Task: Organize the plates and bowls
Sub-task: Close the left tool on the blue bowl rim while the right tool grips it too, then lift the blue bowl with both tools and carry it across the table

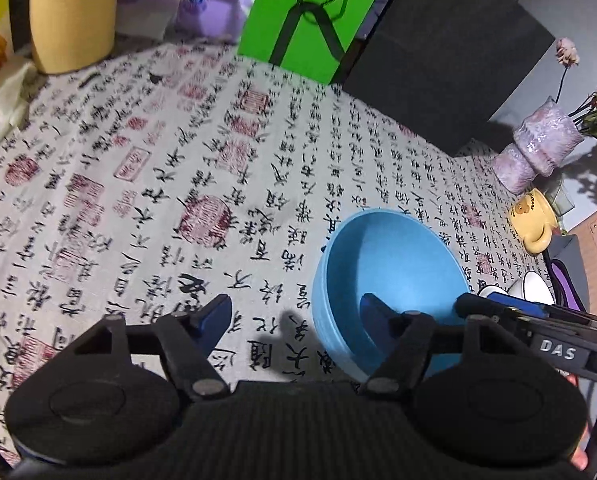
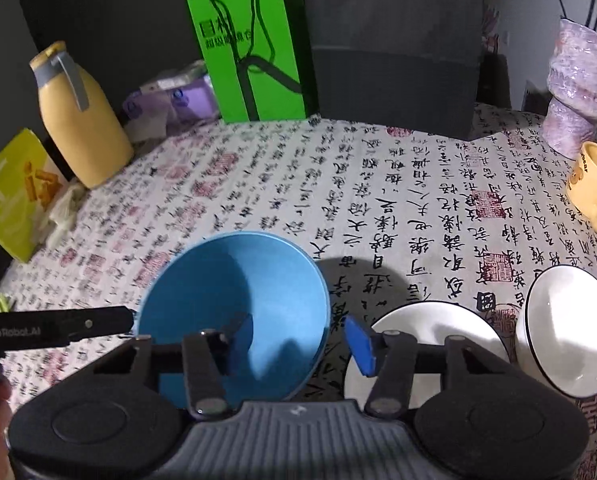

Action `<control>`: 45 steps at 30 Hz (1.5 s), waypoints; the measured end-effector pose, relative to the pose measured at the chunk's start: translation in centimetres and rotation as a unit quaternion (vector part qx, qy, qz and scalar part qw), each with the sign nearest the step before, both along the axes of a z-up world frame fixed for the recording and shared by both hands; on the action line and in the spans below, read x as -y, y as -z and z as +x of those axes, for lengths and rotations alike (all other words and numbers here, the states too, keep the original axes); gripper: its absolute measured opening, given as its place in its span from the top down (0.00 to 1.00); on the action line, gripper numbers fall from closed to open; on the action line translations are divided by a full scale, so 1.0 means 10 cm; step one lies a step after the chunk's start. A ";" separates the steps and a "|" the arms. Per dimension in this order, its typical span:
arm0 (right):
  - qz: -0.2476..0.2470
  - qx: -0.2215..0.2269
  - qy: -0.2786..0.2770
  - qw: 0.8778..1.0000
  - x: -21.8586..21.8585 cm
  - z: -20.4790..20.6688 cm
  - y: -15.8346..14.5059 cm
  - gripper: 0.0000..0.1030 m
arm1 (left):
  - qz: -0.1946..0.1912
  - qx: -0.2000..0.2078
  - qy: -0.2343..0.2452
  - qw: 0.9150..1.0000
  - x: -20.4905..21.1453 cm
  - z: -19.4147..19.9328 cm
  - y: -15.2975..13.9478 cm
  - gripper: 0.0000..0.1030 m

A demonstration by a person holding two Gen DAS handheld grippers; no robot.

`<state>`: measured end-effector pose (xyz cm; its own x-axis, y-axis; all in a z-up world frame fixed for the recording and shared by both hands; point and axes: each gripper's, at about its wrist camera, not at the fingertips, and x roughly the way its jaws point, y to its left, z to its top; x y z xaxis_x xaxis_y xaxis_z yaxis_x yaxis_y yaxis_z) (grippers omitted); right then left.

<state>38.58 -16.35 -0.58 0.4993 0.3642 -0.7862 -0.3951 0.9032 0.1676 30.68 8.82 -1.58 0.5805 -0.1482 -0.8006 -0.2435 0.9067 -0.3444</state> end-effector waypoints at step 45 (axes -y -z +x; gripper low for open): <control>-0.035 -0.005 -0.013 0.999 -0.15 -0.04 0.06 0.91 | -0.004 0.017 0.022 1.000 0.10 -0.04 0.02 0.86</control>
